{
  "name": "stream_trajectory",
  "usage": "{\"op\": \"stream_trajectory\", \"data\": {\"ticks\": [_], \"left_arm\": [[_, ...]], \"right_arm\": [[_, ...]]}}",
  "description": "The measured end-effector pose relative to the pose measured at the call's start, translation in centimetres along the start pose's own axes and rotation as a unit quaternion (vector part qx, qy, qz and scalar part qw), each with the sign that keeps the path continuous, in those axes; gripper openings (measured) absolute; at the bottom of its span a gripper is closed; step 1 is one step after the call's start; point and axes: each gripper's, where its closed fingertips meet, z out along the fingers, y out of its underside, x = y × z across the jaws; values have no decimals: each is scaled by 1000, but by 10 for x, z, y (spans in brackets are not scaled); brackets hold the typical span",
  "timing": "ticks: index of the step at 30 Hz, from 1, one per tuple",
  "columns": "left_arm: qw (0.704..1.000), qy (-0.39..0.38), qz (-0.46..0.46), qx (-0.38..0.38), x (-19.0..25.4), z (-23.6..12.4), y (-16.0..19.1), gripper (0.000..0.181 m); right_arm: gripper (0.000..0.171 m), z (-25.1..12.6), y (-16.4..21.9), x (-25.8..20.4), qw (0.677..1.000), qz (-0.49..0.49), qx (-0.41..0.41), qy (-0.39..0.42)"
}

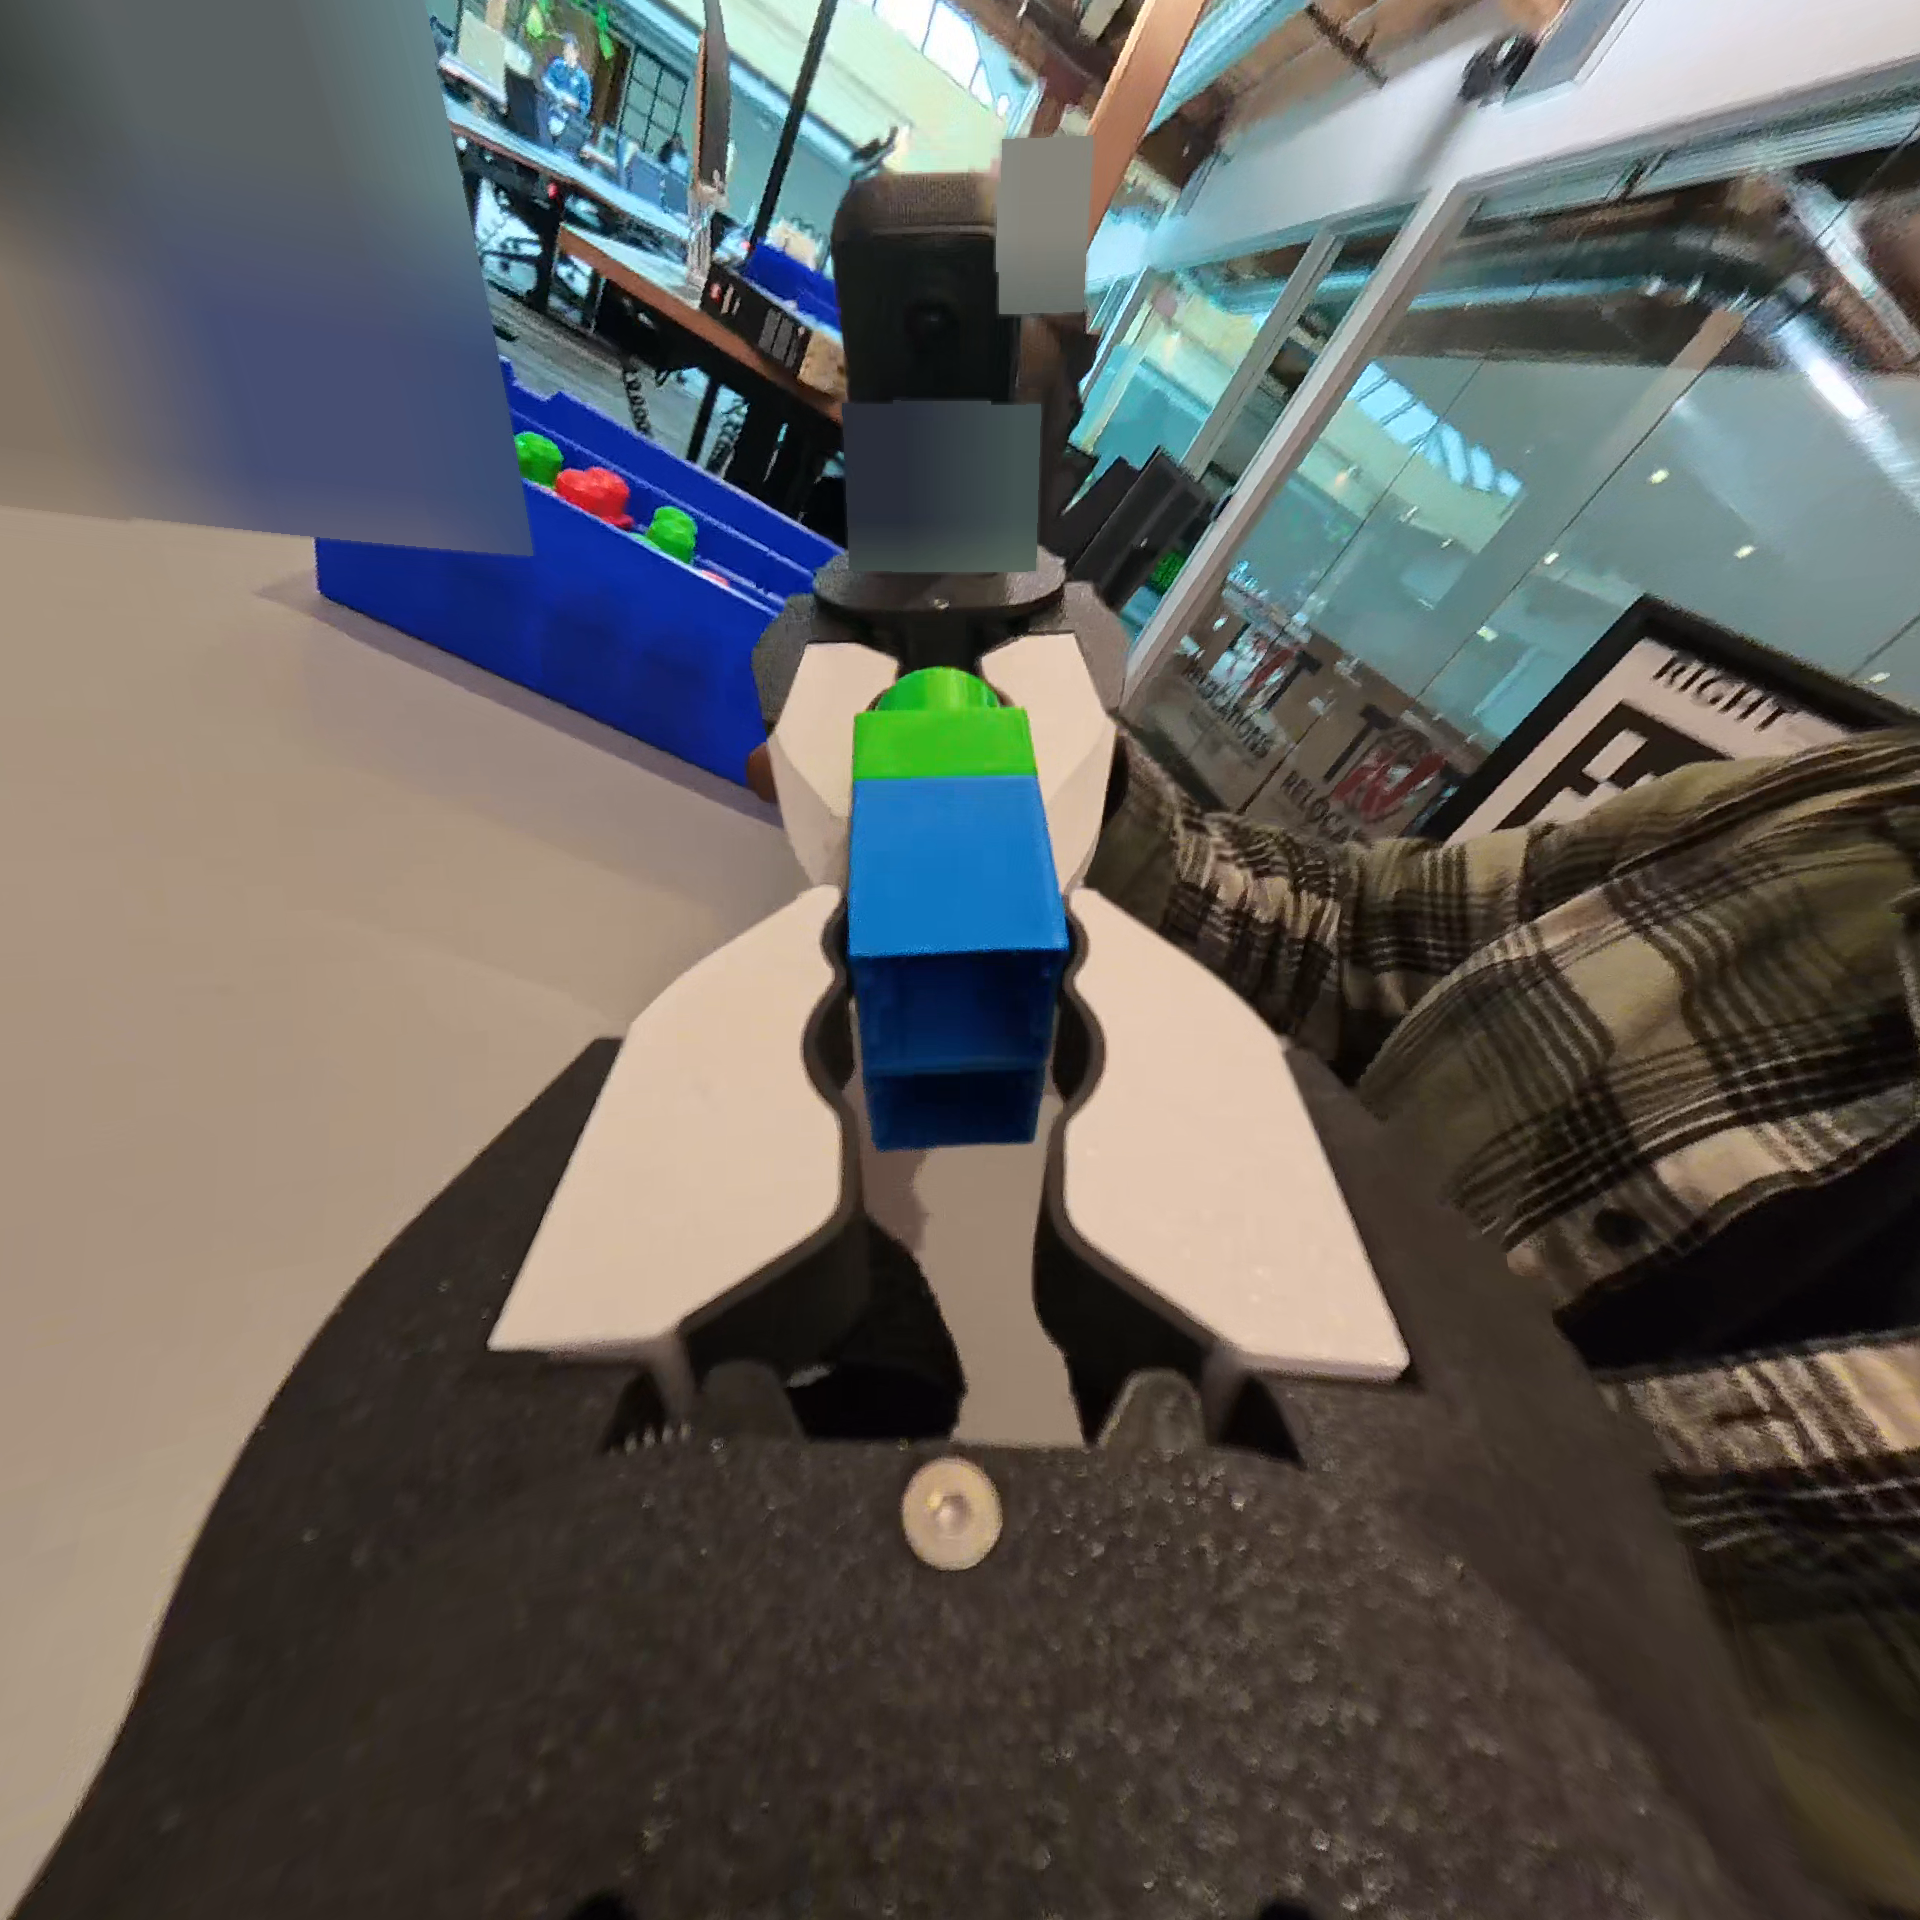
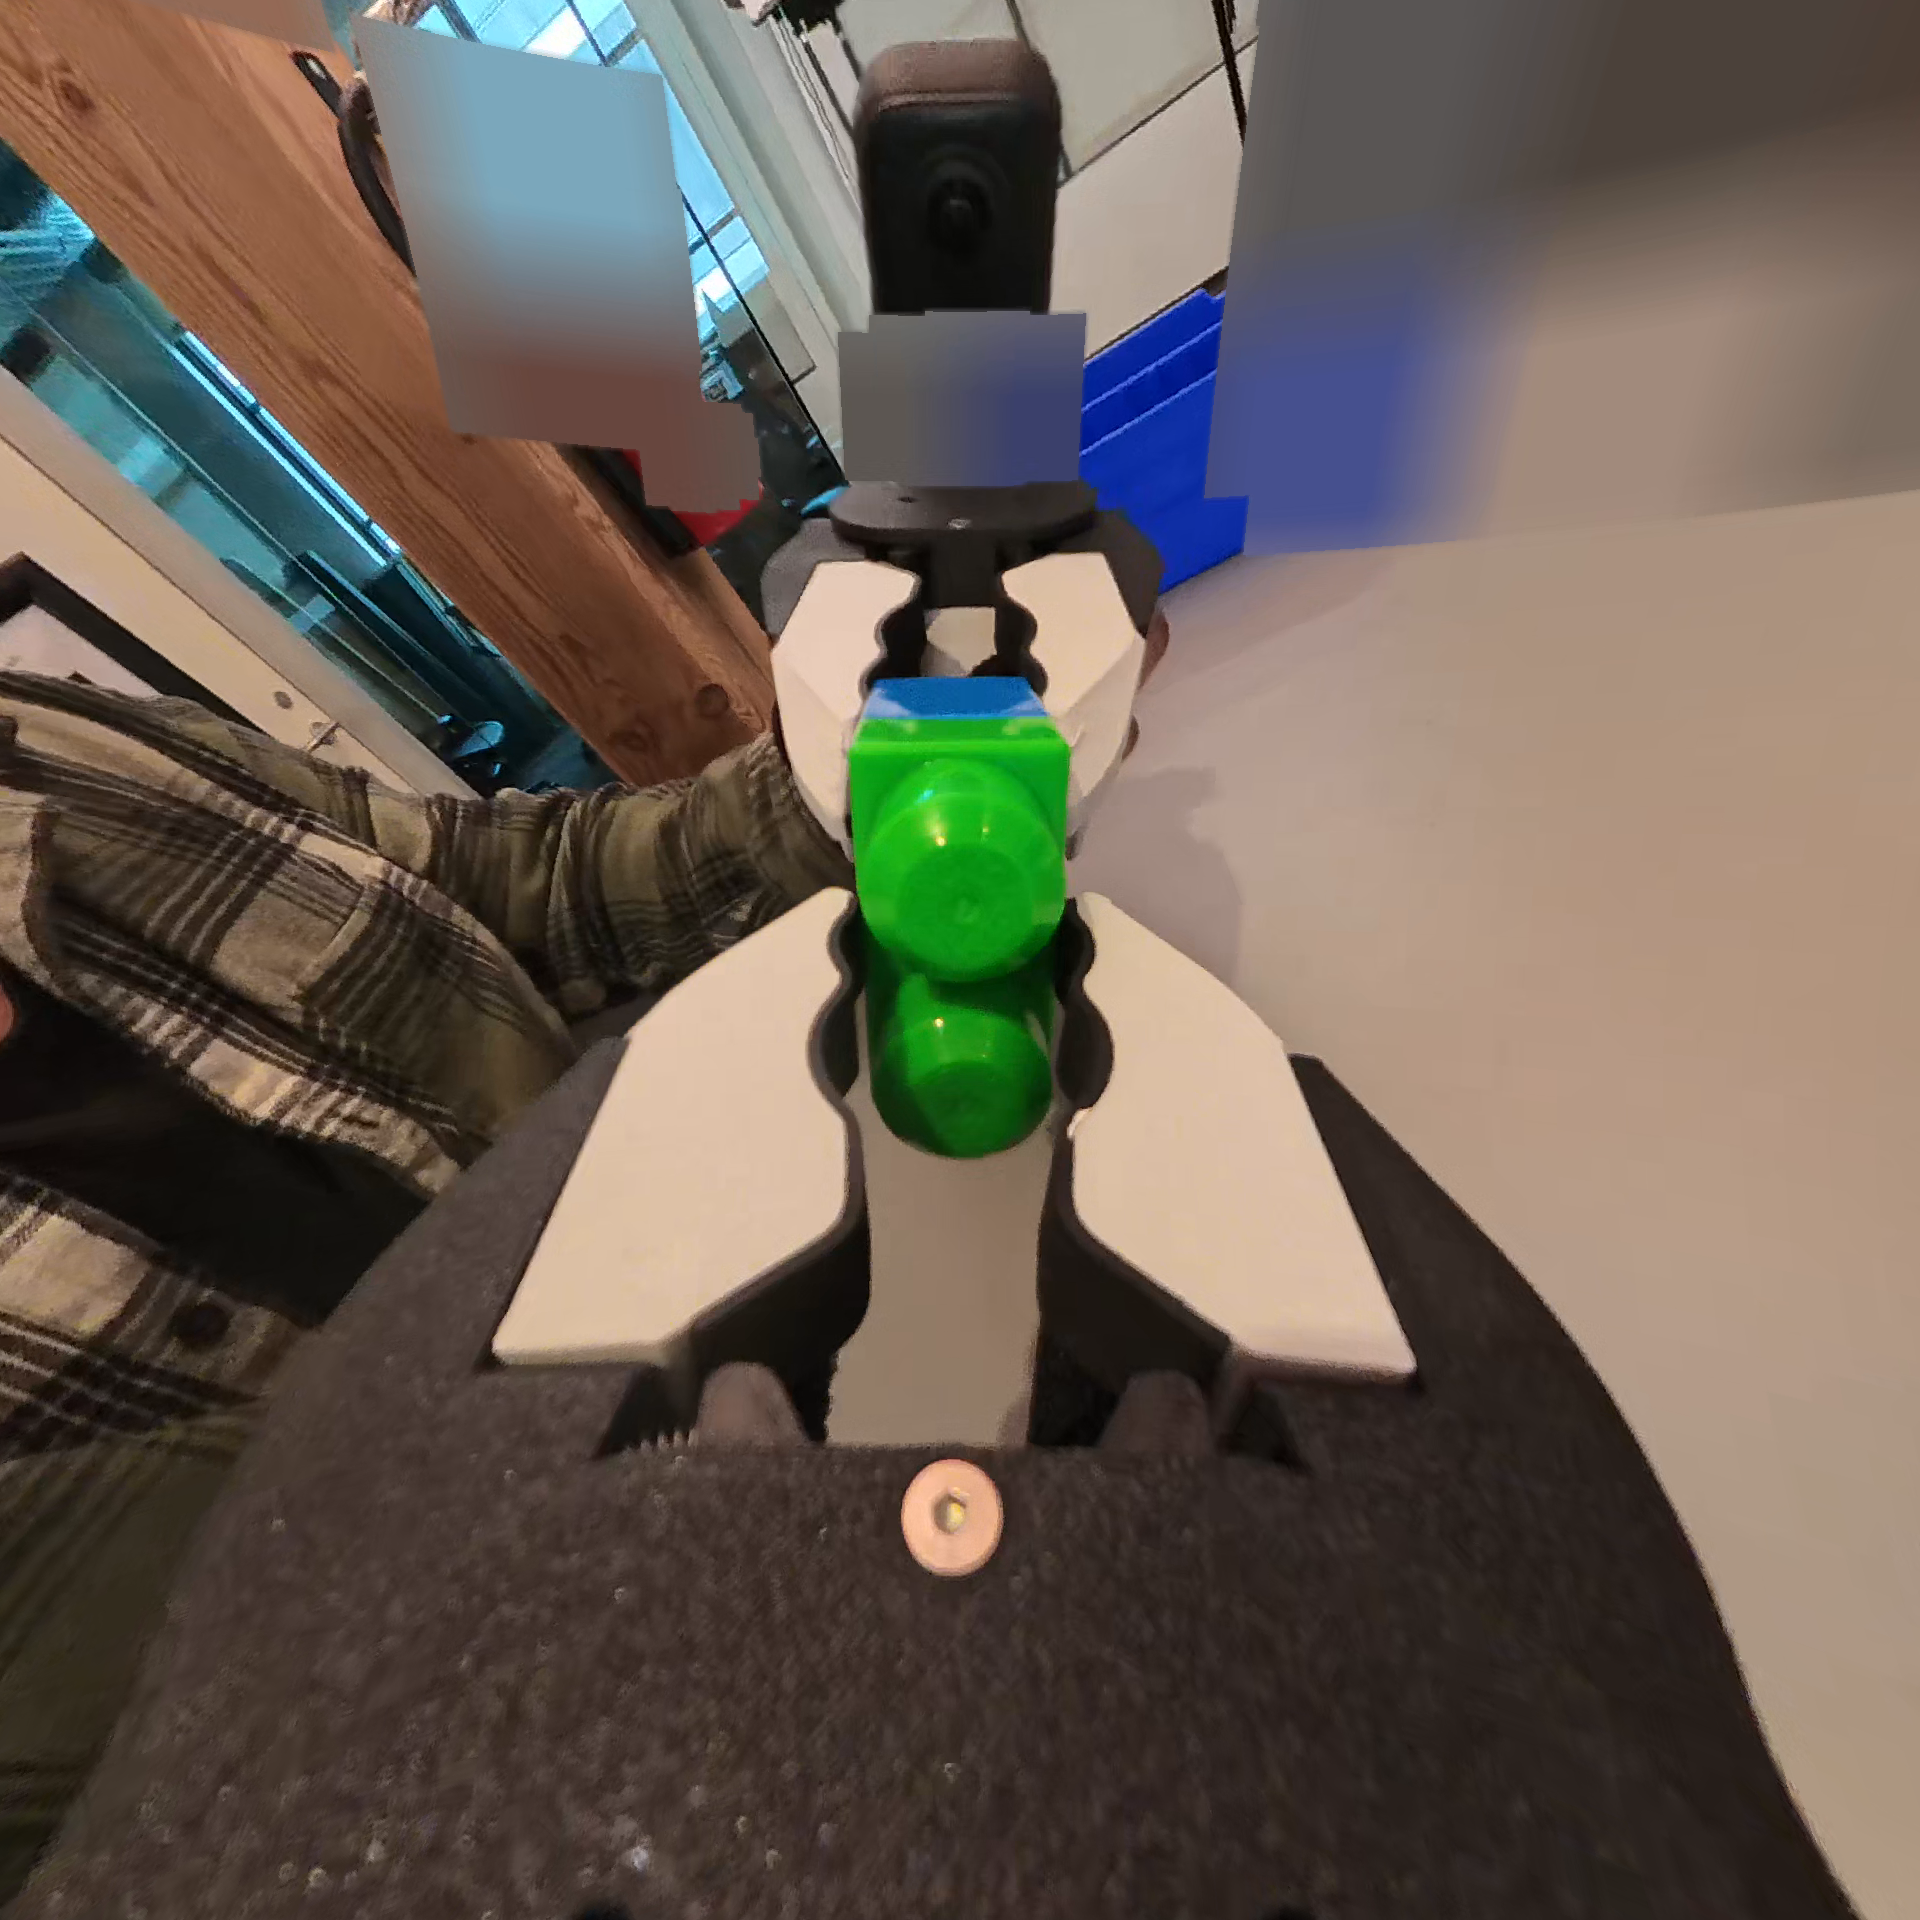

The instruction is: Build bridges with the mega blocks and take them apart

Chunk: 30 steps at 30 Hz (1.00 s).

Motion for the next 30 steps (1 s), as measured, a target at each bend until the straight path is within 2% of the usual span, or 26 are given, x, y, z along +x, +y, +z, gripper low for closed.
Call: {"op": "stream_trajectory", "data": {"ticks": [2, 4, 6, 9, 11, 12, 14, 16, 18, 19, 20, 24, 30], "left_arm": [[999, -33, 17, -9, -1, -4, 2, 35], [995, -96, 36, 13, -11, -27, -6, 35], [995, -93, -3, 42, -15, -54, -15, 35], [991, -125, -14, 41, -25, -68, -11, 36], [985, -162, -21, 59, -21, -97, -21, 36], [976, -206, -15, 63, -20, -126, -30, 36], [946, -317, 5, 74, -13, -208, -56, 36], [886, -462, 7, 41, -14, -310, -65, 36], [808, -589, -26, 2, -23, -412, -52, 36], [790, -609, -66, -5, -27, -447, -38, 36], [787, -607, -108, -3, -32, -469, -24, 36], [763, -612, -206, -26, -61, -508, 33, 36], [732, -627, -252, -87, -93, -516, 80, 37]], "right_arm": [[34, -2, 0, 2, 1000, 10, 12, -3], [34, -21, -5, 10, 998, 21, 51, 8], [34, -32, 0, 20, 998, 30, 59, 24], [34, -31, 4, 25, 997, 28, 61, 34], [34, -34, 5, 23, 996, 27, 70, 42], [34, -36, 9, 21, 996, 26, 65, 48], [34, -37, 17, 17, 997, 28, 55, 55], [34, -37, 25, 15, 997, 32, 43, 61], [34, -34, 29, 15, 997, 33, 41, 59], [34, -31, 30, 15, 997, 33, 41, 55], [34, -28, 30, 16, 997, 32, 39, 55], [34, -17, 28, 15, 998, 29, 37, 49], [34, -10, 30, 15, 998, 20, 16, 61]]}}
